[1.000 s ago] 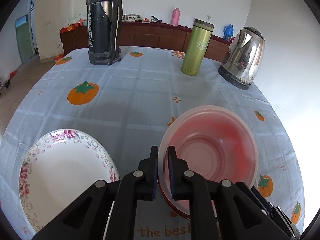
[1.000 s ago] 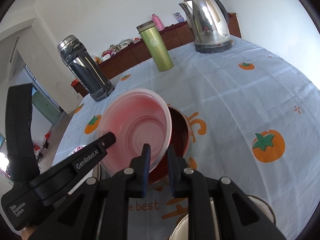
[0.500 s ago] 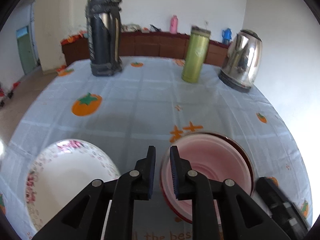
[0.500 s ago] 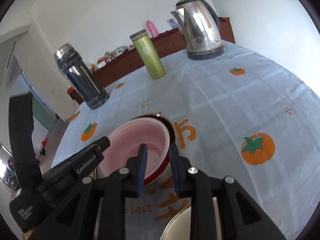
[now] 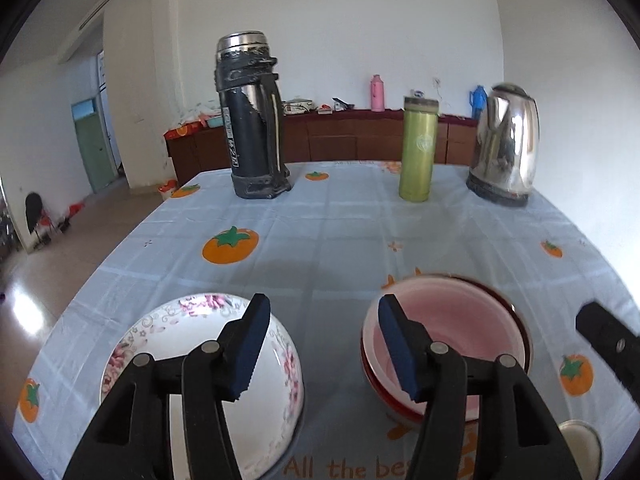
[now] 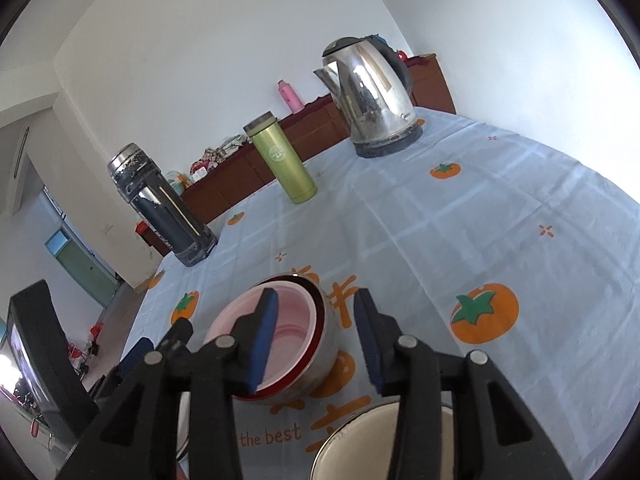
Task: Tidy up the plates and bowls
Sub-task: 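Open both tools and lift them away from the nested bowls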
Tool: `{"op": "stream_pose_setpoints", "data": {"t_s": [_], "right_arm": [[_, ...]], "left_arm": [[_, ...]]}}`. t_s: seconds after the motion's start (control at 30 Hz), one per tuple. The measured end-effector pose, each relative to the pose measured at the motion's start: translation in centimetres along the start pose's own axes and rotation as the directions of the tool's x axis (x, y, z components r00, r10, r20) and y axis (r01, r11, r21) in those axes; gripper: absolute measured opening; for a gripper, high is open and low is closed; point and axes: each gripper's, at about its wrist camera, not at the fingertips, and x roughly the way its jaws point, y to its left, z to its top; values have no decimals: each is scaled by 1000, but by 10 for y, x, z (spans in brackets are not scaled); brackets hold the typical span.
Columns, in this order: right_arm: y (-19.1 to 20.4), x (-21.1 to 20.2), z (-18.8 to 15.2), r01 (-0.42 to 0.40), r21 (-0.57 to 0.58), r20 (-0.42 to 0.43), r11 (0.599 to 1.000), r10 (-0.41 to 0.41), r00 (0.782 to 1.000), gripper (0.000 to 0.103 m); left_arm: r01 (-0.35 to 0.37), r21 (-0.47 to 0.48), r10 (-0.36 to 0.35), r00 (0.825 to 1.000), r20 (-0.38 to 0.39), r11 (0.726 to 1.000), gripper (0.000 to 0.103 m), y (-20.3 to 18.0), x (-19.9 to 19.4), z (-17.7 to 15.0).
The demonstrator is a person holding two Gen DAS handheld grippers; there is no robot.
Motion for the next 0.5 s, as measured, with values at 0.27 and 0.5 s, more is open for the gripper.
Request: {"op": "stream_pose_setpoints", "data": {"t_s": [0.27, 0.5], "right_arm": [[6, -5, -4, -11, -34, 8, 999, 11, 1000, 41], [0, -4, -11, 10, -58, 0, 998, -10, 1000, 42]], "left_arm": [[-4, 38, 5, 1000, -2, 999, 59, -8, -8, -18], [8, 22, -8, 1000, -10, 1000, 60, -5, -15, -32]]}}
